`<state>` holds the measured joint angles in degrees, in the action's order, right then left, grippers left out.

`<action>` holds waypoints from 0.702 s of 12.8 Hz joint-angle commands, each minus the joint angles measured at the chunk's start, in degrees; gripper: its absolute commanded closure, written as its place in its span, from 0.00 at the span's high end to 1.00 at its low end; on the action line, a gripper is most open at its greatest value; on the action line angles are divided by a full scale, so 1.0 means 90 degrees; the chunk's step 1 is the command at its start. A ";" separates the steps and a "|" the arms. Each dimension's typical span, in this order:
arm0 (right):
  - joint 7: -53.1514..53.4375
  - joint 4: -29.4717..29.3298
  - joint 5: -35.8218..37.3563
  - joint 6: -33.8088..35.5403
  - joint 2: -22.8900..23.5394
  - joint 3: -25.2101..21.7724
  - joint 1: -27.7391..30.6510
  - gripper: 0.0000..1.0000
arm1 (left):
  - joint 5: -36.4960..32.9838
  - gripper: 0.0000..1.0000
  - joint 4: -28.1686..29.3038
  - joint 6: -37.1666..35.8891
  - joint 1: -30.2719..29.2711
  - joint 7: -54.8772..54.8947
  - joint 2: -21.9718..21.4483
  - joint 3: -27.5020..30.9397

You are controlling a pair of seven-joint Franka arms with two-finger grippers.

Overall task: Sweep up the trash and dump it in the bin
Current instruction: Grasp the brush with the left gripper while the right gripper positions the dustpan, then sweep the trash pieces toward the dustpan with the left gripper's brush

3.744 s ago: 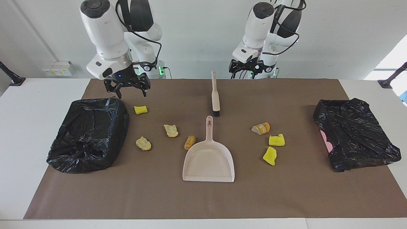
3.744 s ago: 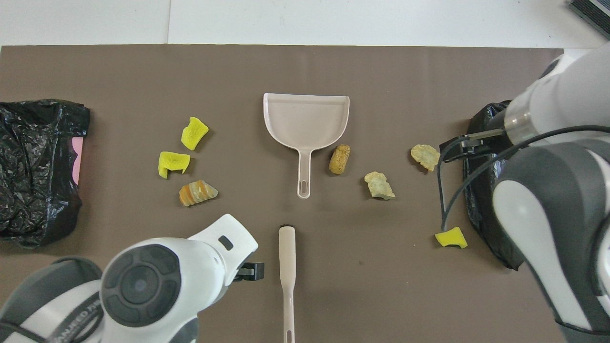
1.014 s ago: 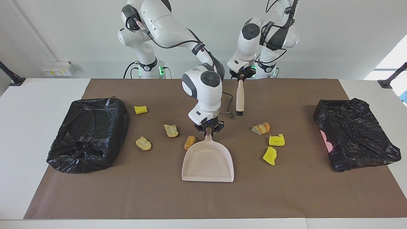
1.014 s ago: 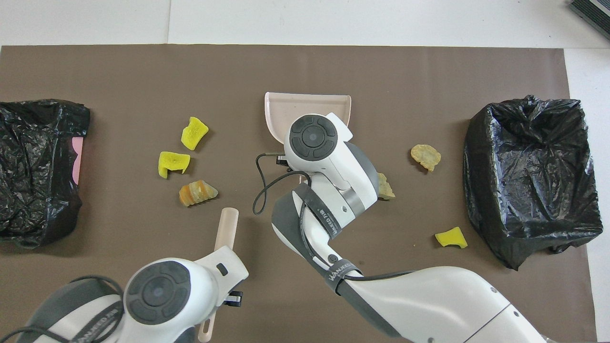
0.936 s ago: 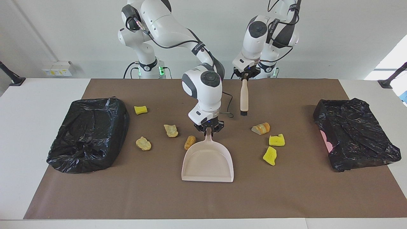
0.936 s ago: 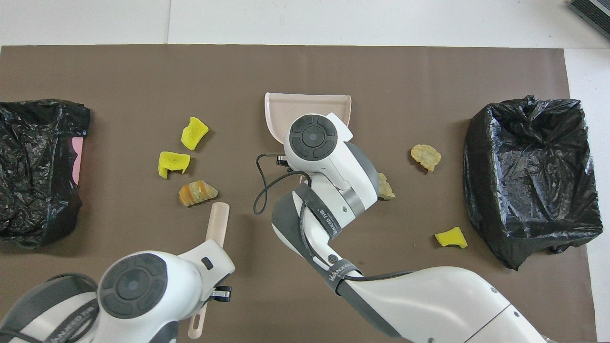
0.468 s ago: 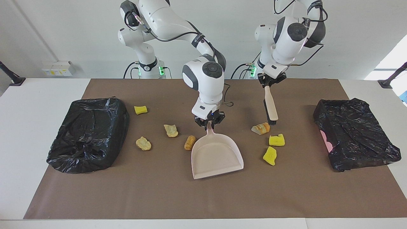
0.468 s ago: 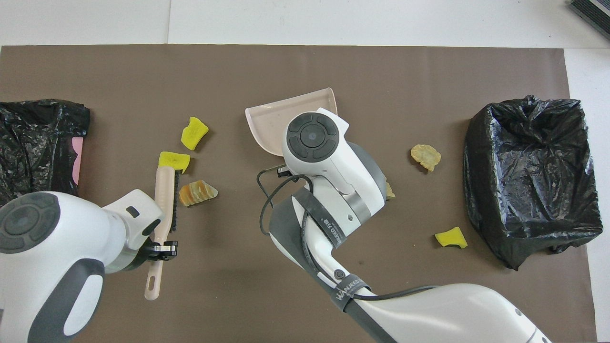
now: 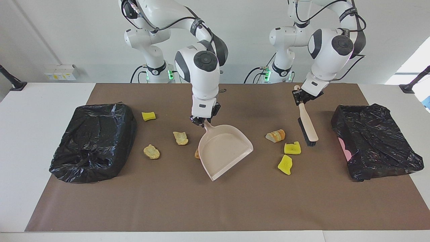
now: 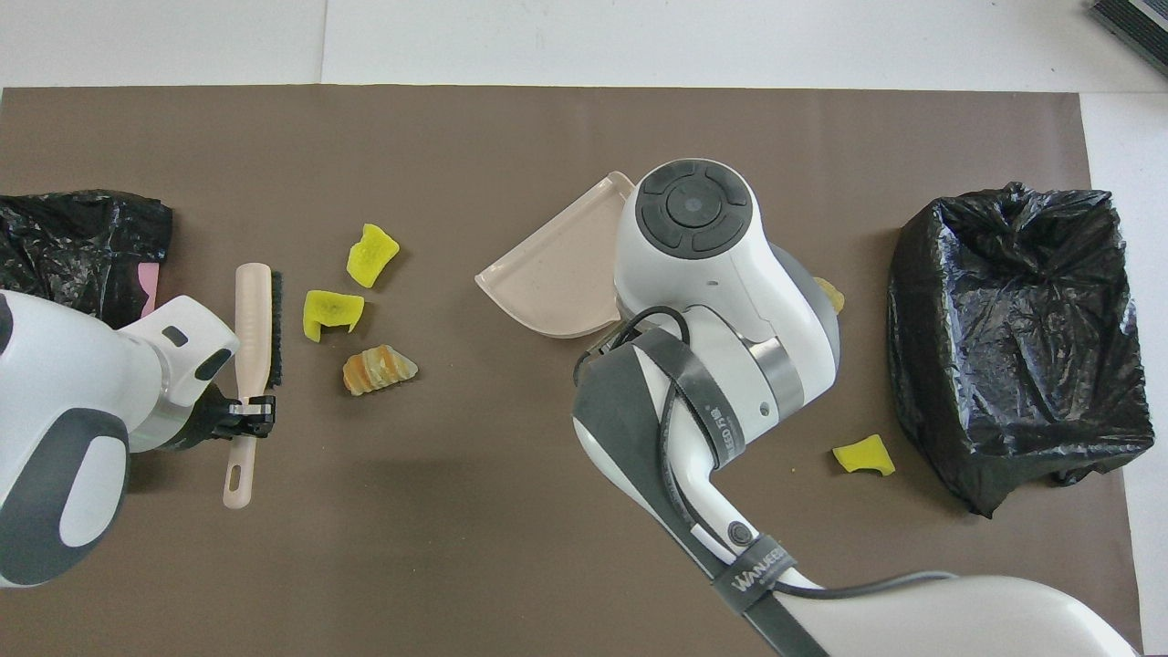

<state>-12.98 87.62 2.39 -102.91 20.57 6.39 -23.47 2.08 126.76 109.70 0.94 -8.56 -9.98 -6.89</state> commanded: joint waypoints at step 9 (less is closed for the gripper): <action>-0.3226 0.1387 0.0750 -0.0480 -0.0373 0.0061 -0.0234 0.00 | -0.0202 0.00 0.0593 0.1424 0.0831 0.0228 0.0816 -0.0104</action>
<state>-40.25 97.84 7.19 -105.34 17.61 6.67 -25.21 0.56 130.69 120.80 5.88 -5.96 -1.35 -8.26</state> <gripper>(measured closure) 0.687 0.744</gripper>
